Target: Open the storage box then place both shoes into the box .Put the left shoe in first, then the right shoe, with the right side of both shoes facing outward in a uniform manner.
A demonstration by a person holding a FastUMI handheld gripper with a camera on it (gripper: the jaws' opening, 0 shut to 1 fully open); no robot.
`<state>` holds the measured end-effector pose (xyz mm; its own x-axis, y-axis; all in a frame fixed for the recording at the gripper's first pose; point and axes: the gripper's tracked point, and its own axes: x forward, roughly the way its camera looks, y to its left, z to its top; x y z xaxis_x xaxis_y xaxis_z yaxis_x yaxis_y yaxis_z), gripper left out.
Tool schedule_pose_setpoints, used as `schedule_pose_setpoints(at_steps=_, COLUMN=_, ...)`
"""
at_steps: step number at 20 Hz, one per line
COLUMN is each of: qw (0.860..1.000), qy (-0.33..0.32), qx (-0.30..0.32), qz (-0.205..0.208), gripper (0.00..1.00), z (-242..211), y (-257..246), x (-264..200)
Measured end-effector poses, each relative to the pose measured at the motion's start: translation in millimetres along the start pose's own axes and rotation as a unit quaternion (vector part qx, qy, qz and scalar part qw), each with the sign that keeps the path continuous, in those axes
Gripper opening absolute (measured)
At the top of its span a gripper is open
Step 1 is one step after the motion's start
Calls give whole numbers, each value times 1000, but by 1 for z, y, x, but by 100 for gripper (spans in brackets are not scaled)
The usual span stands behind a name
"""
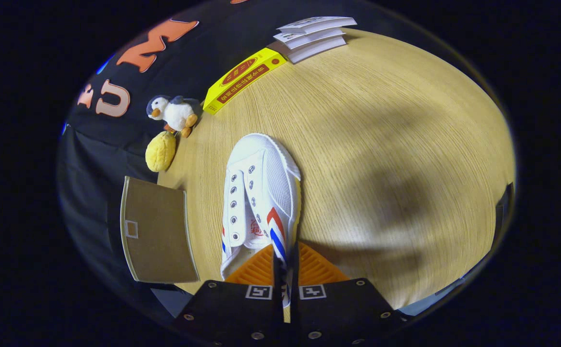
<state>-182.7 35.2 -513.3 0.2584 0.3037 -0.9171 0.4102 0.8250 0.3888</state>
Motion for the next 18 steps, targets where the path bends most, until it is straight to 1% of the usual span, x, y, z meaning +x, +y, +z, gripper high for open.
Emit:
schedule_pose_setpoints(at_steps=2, qw=1000, qy=-9, qx=1, qz=12, gripper=6, z=3, y=7, x=-7)
schedule_pose_setpoints(at_steps=4, qw=999, qy=-23, qx=-4, qz=34, gripper=5, z=11, y=30, x=-15)
schedule_pose_setpoints(at_steps=7, qw=998, qy=-38, qx=-13, qz=55, gripper=5, z=26, y=59, x=-31)
schedule_pose_setpoints(at_steps=9, qw=996, qy=-47, qx=-31, qz=67, gripper=5, z=34, y=83, x=-47)
schedule_pose_setpoints(at_steps=13, qw=994, qy=-36, qx=-59, qz=87, gripper=5, z=31, y=137, x=-67)
schedule_pose_setpoints(at_steps=18, qw=988, qy=-15, qx=-101, qz=114, gripper=5, z=13, y=211, x=-81)
